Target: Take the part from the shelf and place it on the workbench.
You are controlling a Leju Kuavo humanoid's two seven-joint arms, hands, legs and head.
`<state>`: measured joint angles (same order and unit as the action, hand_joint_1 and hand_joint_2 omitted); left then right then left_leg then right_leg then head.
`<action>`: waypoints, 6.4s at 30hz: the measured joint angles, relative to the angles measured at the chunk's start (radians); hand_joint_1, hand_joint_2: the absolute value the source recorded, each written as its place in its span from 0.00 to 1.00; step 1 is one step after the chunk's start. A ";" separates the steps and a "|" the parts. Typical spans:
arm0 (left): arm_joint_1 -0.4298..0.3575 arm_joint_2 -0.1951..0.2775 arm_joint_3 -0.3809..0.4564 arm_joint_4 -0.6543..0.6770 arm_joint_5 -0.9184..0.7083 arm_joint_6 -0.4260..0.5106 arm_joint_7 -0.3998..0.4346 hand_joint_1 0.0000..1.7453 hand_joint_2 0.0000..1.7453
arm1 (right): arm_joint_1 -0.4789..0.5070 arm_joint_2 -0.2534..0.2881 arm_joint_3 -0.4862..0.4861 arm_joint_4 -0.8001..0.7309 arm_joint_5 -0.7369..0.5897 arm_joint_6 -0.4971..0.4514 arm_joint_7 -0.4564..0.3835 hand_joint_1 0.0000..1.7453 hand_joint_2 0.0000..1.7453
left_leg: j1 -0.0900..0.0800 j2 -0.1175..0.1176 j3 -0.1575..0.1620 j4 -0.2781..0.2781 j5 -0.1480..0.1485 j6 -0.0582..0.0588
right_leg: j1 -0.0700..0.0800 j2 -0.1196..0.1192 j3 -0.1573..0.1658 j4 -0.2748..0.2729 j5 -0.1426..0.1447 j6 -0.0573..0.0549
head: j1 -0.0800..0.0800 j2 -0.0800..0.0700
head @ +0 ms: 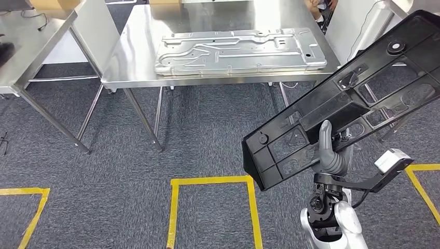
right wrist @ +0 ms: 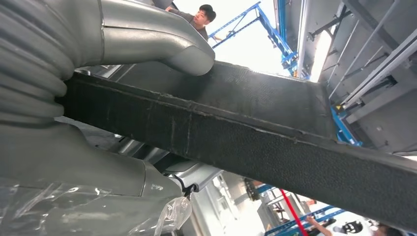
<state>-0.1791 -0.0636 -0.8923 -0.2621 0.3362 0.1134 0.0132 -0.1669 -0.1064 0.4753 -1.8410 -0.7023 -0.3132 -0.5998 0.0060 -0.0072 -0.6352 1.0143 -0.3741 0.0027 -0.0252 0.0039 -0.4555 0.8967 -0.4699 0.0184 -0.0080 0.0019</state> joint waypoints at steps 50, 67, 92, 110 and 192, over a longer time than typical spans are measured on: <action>0.009 0.004 0.000 0.000 0.005 0.002 -0.011 0.00 1.00 | 0.007 0.008 -0.005 0.004 0.002 -0.005 -0.012 1.00 1.00 | -0.030 -0.014 0.199 -0.115 -0.079 0.053 | 0.024 0.004 -0.157 0.011 0.126 0.001 | 0.001 0.000; 0.011 0.009 0.000 0.000 0.006 0.000 -0.013 0.00 1.00 | 0.003 0.011 -0.006 0.004 0.006 -0.009 -0.009 1.00 1.00 | -0.018 -0.006 0.065 -0.130 0.032 0.065 | 0.018 0.009 -0.019 0.038 0.013 0.021 | 0.000 0.000; 0.032 0.014 0.000 0.000 0.024 0.008 -0.031 0.00 1.00 | 0.001 0.019 0.001 0.005 0.012 -0.009 0.000 1.00 1.00 | -0.018 -0.005 0.026 -0.022 -0.056 0.032 | 0.017 0.006 -0.023 0.004 0.024 -0.013 | 0.001 0.000; 0.036 0.017 0.000 0.002 0.039 0.017 -0.034 0.00 1.00 | 0.002 0.023 0.003 0.006 0.011 -0.006 0.003 1.00 1.00 | -0.011 -0.015 0.208 -0.135 -0.097 0.038 | 0.010 -0.009 -0.159 0.019 0.112 0.024 | 0.004 0.000; -0.013 -0.026 0.249 -0.009 0.589 -0.049 -0.275 0.00 0.00 | -0.525 -0.163 0.188 0.855 1.027 -0.342 0.578 0.00 0.00 | -0.006 0.001 0.079 -0.141 0.031 0.077 | 0.015 -0.003 -0.252 0.242 -0.012 0.043 | -0.006 0.000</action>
<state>-0.1921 -0.0897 -0.6433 -0.2708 0.9251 0.0644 -0.2614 -0.6923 -0.2696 0.6632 -0.9858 0.3252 -0.6549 -0.0213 -0.0003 -0.0064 -0.5561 0.8731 -0.3427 0.0800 -0.0098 0.0009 -0.7070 1.1386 -0.4816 0.0617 -0.0140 0.0023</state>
